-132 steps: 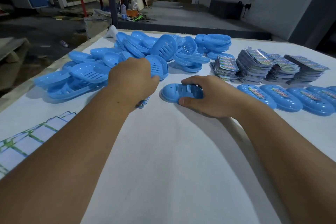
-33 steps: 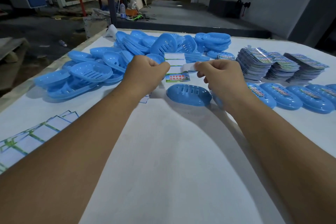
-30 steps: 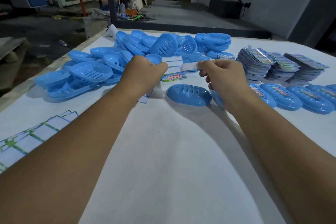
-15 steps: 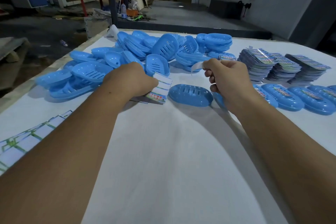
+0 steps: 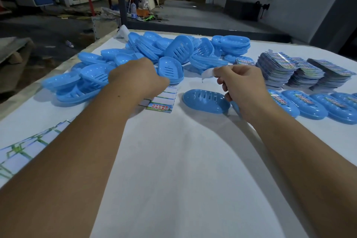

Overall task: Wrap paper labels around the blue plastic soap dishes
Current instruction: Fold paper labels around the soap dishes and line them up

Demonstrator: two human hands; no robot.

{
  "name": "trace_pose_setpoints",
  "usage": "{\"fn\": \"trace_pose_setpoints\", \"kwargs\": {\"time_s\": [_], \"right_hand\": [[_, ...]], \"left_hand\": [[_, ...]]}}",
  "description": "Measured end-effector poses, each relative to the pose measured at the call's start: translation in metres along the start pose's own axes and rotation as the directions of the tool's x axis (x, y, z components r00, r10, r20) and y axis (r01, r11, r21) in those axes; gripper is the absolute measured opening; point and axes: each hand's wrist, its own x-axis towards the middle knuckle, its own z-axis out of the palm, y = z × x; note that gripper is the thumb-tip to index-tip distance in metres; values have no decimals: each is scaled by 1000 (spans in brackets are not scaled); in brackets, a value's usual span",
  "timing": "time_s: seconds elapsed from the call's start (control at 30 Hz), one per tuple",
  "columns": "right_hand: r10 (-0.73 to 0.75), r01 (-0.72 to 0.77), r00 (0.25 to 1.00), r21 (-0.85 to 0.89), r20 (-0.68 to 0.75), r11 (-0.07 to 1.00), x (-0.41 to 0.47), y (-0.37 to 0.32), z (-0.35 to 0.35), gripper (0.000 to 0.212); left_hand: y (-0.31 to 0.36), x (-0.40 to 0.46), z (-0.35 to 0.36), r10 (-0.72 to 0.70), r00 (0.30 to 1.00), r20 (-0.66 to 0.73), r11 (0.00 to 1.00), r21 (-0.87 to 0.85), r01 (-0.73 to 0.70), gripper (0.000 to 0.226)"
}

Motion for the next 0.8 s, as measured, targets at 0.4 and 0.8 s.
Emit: {"fn": "trace_pose_setpoints", "kwargs": {"time_s": [0.4, 0.8], "right_hand": [[-155, 163, 985, -102, 79, 981, -12, -5, 6, 16], [-202, 218, 968, -109, 147, 970, -12, -5, 1, 24]], "left_hand": [[40, -22, 12, 198, 974, 113, 595, -803, -28, 18], [41, -19, 16, 167, 971, 170, 586, -809, 41, 19]]}}
